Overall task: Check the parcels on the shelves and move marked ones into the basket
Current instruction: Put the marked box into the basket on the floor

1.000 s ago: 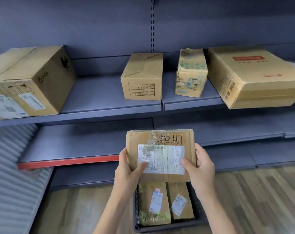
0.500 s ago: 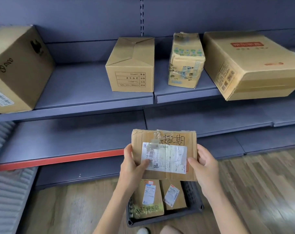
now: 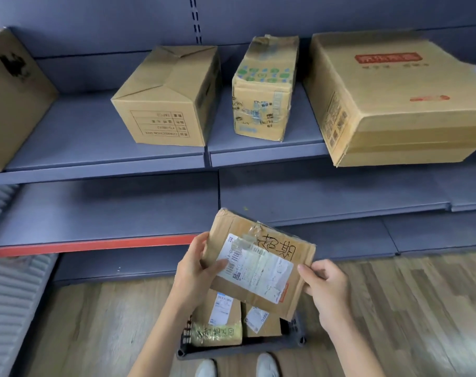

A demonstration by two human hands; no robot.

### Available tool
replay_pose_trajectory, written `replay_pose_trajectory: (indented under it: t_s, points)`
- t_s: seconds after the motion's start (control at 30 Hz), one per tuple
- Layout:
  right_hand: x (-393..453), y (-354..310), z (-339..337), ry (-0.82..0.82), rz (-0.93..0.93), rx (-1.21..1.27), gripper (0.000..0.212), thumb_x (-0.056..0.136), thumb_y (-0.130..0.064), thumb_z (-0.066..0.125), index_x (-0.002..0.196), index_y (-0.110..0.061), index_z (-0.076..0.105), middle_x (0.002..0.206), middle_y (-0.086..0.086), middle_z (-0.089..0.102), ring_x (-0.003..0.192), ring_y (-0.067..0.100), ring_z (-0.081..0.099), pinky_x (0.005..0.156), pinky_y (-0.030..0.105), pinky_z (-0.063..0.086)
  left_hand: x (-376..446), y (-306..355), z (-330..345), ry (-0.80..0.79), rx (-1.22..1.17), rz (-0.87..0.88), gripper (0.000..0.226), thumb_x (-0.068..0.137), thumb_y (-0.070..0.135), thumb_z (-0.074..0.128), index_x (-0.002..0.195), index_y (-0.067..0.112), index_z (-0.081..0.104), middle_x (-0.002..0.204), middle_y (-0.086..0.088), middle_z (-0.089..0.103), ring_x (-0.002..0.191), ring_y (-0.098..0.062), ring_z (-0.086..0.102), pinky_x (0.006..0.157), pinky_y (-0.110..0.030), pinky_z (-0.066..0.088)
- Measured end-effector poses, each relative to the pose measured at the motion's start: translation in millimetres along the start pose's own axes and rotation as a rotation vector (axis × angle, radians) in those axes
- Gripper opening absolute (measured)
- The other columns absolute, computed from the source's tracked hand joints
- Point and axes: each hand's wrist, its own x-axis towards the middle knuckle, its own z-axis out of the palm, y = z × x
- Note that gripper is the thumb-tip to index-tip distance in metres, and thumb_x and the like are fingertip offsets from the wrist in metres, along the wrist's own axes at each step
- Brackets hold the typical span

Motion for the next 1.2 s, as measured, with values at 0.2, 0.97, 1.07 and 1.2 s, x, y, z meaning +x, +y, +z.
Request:
replay_pose_trajectory:
  t_s: [0.2, 0.97, 1.07, 1.2]
  points:
    - [16, 40, -1, -0.001, 0.242, 0.255, 0.017, 0.084, 0.003, 0.061, 0.07, 0.0, 0.052, 0.075, 0.014, 0.058, 0.069, 0.024, 0.058, 0.073, 0.04, 0.055, 3, -27, 38, 0.242, -0.269, -0.099, 0.063, 0.074, 0.018, 0.076, 0.127, 0.025, 0.044, 0.129, 0.009, 0.047, 0.119, -0.014, 0.047, 0.099, -0.037, 0.043]
    - [114, 316, 109, 0.04, 0.542, 0.155, 0.014, 0.083, 0.004, 0.06, 0.073, -0.005, 0.06, 0.078, 0.004, 0.066, 0.077, 0.015, 0.064, 0.084, 0.035, 0.051, 87, -320, 179, 0.097, -0.497, -0.585, 0.042, 0.079, -0.004, 0.066, 0.114, 0.011, 0.048, 0.098, -0.004, 0.064, 0.089, -0.025, 0.066, 0.063, -0.034, 0.059]
    - [126, 337, 111, 0.02, 0.582, 0.127, 0.014, 0.082, 0.003, 0.062, 0.073, -0.007, 0.06, 0.079, 0.003, 0.065, 0.077, 0.015, 0.063, 0.086, 0.037, 0.052, 99, -336, 188, 0.082, -0.407, -0.562, 0.043, 0.078, -0.005, 0.066, 0.114, 0.008, 0.047, 0.087, 0.0, 0.06, 0.077, -0.018, 0.061, 0.053, -0.018, 0.054]
    - [146, 357, 113, 0.015, 0.571, -0.023, 0.027, 0.076, -0.003, 0.071, 0.096, -0.008, 0.055, 0.098, 0.006, 0.064, 0.088, 0.019, 0.064, 0.076, 0.032, 0.054, 116, -359, 197, 0.072, -0.32, -0.565, 0.045, 0.076, -0.002, 0.069, 0.113, 0.012, 0.047, 0.094, 0.0, 0.062, 0.09, -0.024, 0.064, 0.062, -0.022, 0.056]
